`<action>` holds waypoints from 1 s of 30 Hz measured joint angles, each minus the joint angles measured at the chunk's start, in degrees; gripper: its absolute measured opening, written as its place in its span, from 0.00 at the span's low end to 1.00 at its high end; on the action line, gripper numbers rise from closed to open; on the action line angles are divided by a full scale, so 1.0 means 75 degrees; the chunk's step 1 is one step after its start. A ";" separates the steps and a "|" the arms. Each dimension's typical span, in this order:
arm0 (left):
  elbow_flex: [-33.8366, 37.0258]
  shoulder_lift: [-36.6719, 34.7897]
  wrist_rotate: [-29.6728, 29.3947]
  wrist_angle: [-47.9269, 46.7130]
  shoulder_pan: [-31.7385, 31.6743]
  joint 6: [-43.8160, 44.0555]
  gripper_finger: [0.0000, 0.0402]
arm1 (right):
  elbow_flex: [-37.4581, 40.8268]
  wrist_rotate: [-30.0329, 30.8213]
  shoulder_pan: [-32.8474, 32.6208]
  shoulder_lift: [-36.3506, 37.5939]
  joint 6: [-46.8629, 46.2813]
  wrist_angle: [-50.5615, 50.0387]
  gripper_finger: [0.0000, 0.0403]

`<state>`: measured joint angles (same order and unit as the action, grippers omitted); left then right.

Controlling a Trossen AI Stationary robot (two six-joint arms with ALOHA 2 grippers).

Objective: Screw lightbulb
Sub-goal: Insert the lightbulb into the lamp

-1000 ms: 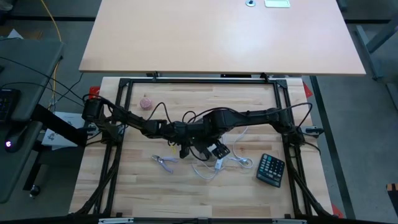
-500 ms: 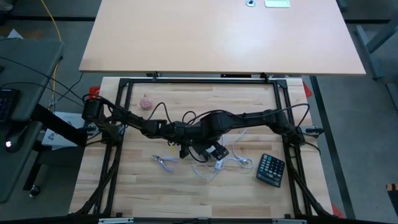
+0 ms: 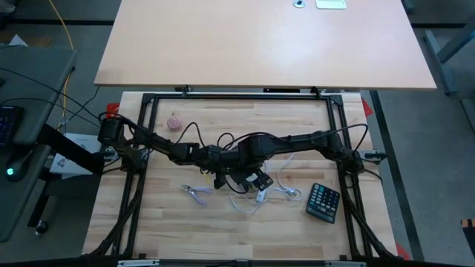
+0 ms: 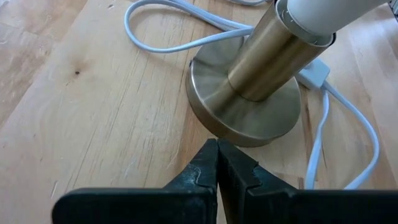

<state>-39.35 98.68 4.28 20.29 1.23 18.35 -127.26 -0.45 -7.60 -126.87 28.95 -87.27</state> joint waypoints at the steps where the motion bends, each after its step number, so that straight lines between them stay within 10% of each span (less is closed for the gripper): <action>1: 0.0000 0.0002 0.0000 0.0003 0.0000 0.0003 0.00 | 0.0136 0.0006 0.0000 0.0008 0.0000 0.0032 0.88; 30: 0.0000 -0.0001 -0.0006 0.0009 -0.0012 -0.0067 0.00 | 0.0586 -0.0162 0.0034 0.0125 -0.0402 0.0408 0.88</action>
<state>-39.35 98.67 4.23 20.36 1.15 17.85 -122.87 -1.66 -7.34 -125.93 25.94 -84.20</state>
